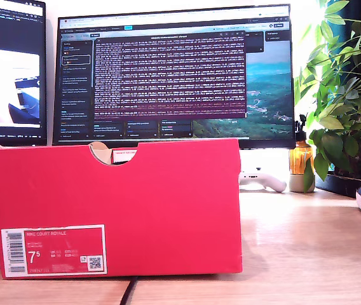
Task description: Pack the blue shoes by picking the first shoe and placing it inside the red shoebox, left side, then picking and rotating the second shoe and placing it in the shoebox
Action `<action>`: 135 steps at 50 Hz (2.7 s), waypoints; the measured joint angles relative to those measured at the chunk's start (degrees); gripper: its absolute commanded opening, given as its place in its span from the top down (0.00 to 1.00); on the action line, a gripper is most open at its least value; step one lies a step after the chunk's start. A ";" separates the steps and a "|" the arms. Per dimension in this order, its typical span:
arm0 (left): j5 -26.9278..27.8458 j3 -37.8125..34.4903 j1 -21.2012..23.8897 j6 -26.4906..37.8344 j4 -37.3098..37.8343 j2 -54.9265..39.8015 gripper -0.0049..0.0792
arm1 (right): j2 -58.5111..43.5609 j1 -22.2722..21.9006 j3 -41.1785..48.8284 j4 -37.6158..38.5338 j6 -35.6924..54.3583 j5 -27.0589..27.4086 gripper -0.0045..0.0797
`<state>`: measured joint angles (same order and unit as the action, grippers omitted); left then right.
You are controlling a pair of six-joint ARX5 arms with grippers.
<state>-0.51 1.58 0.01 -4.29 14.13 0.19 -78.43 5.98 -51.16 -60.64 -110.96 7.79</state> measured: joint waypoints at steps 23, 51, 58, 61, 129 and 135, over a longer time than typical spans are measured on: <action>0.02 0.00 0.00 0.00 0.00 0.00 0.95 | -0.15 0.00 0.00 -2.71 10.64 0.22 0.96; 0.02 0.00 0.00 0.00 0.00 0.00 0.95 | -0.28 -0.33 -20.28 -4.83 57.24 7.41 0.96; 0.02 0.00 0.00 0.00 0.00 0.00 0.95 | -0.33 -0.33 -25.00 -2.97 73.07 4.02 0.96; 0.00 0.00 0.00 0.00 0.00 0.00 0.95 | -0.33 -0.33 -27.41 -1.51 78.36 2.36 0.96; 0.00 0.00 0.00 0.00 0.00 0.00 0.95 | -13.42 13.64 -32.37 42.27 149.15 -32.52 0.96; 0.00 0.00 0.00 0.00 0.00 0.02 0.95 | -14.08 13.64 -34.91 41.77 146.77 -32.46 0.96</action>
<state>-0.51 1.58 0.01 -4.29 14.13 0.21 -92.51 19.62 -86.06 -18.87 35.81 -24.67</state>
